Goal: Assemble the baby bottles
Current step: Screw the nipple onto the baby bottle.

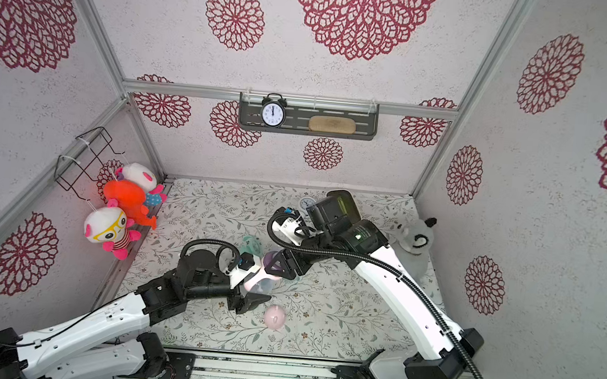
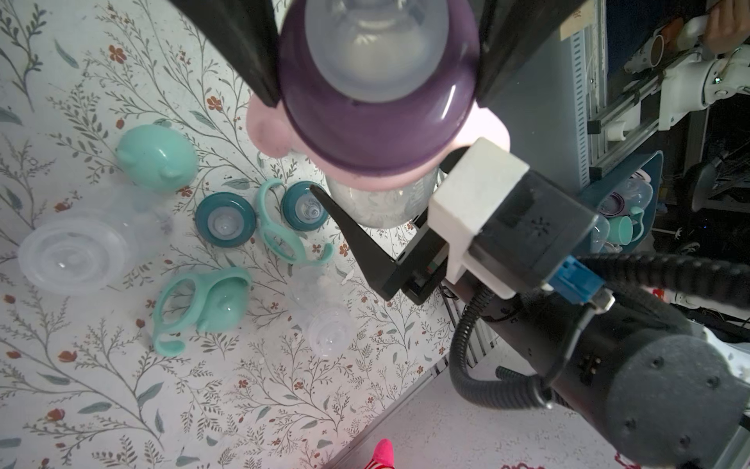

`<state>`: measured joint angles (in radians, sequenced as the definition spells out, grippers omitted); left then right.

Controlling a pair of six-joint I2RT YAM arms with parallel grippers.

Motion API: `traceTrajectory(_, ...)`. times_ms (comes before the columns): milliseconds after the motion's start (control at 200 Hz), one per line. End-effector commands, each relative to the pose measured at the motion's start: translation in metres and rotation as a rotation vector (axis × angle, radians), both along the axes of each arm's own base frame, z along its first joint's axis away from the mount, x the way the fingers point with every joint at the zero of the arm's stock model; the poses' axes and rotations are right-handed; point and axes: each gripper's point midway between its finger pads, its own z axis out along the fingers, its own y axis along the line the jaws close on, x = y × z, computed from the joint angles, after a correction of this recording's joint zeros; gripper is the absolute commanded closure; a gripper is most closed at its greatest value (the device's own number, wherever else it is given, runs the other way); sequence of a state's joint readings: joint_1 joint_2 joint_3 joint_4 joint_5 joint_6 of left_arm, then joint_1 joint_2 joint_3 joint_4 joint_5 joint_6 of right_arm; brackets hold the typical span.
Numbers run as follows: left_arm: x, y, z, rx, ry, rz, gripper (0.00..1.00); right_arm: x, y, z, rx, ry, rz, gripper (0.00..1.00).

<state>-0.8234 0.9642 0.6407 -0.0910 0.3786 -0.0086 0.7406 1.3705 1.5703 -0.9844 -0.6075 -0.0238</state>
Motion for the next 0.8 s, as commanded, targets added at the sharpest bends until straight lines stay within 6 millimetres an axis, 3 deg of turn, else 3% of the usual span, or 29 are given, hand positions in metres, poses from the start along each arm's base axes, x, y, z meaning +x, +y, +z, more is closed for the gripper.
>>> traceTrajectory(0,0.011,-0.002,0.022,-0.057,-0.049,0.032,1.0,-0.006,0.004,0.01,0.042,-0.006,0.007,0.52)
traceTrajectory(130,0.03,0.005,0.02,-0.063,-0.093,0.159,1.0,0.006,0.009,0.009,0.062,0.05,-0.102,0.78)
traceTrajectory(205,0.038,0.009,0.017,-0.064,-0.144,0.236,1.0,0.022,0.01,0.007,0.067,0.088,-0.23,1.0)
traceTrajectory(585,0.057,0.009,0.01,0.016,-0.349,0.497,1.0,0.054,0.025,-0.014,0.022,0.387,-0.604,1.0)
traceTrajectory(771,0.059,0.012,0.009,0.014,-0.353,0.512,1.0,0.056,0.023,-0.012,-0.029,0.347,-0.603,1.0)
traceTrajectory(791,0.059,0.012,0.009,0.015,-0.355,0.513,1.0,0.056,0.021,-0.009,-0.031,0.325,-0.602,0.95)
